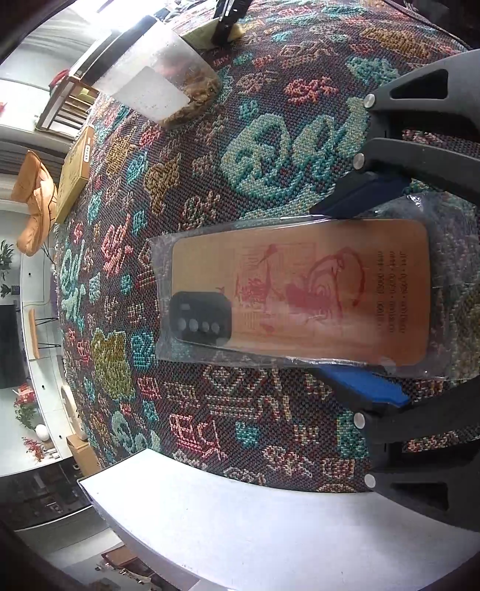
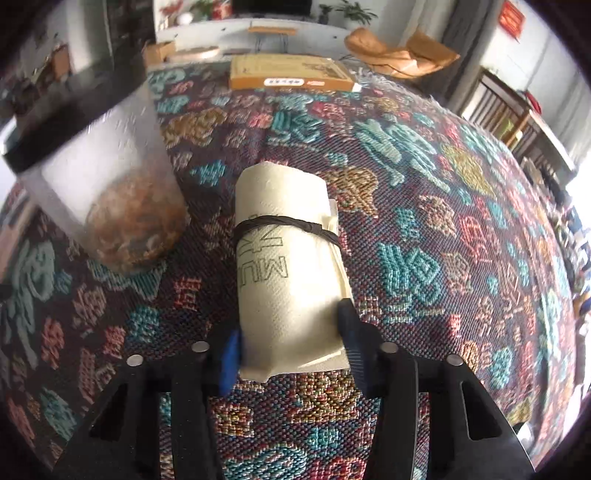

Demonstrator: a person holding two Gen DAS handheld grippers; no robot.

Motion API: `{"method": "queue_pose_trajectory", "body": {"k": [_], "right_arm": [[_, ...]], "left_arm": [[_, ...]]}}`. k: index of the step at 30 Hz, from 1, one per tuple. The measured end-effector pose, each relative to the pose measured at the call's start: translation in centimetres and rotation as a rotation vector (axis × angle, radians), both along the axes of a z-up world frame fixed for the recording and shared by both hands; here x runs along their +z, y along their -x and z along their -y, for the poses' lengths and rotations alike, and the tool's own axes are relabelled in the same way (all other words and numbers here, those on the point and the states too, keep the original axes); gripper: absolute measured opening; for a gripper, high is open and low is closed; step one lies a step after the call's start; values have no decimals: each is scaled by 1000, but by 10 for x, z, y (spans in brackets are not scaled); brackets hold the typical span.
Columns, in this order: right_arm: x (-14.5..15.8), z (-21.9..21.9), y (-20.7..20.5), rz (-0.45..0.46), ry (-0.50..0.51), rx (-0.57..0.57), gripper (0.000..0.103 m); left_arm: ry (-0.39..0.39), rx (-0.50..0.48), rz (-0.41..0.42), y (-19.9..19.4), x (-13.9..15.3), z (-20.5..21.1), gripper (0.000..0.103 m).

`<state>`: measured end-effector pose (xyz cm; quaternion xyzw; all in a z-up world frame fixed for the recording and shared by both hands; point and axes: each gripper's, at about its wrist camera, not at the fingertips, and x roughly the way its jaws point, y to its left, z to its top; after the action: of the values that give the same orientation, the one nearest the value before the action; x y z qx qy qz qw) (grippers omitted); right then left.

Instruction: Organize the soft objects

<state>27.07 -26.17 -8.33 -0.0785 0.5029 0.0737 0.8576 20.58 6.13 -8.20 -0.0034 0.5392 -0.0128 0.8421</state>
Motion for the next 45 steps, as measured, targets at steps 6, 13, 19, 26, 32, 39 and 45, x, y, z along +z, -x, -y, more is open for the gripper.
{"method": "queue_pose_trajectory", "body": {"k": [6, 13, 19, 26, 32, 39, 45], "right_arm": [[63, 22, 4, 88, -190, -100, 32], [161, -40, 43, 220, -207, 17, 33], [200, -175, 110, 218, -326, 310, 33], [193, -335, 164, 68, -495, 573, 33], [131, -408, 182, -130, -524, 612, 66], [85, -407, 177, -305, -573, 590, 67], [110, -388, 192, -132, -442, 587, 72]], "left_arm": [[159, 45, 84, 3, 39, -8, 74], [219, 27, 249, 41, 134, -44, 74], [104, 153, 295, 102, 171, -141, 74], [-81, 349, 255, 161, 157, -240, 74], [-111, 447, 248, 188, 138, -276, 86], [-134, 512, 333, 215, 142, -277, 102], [-151, 547, 339, 226, 150, -258, 102]]}}
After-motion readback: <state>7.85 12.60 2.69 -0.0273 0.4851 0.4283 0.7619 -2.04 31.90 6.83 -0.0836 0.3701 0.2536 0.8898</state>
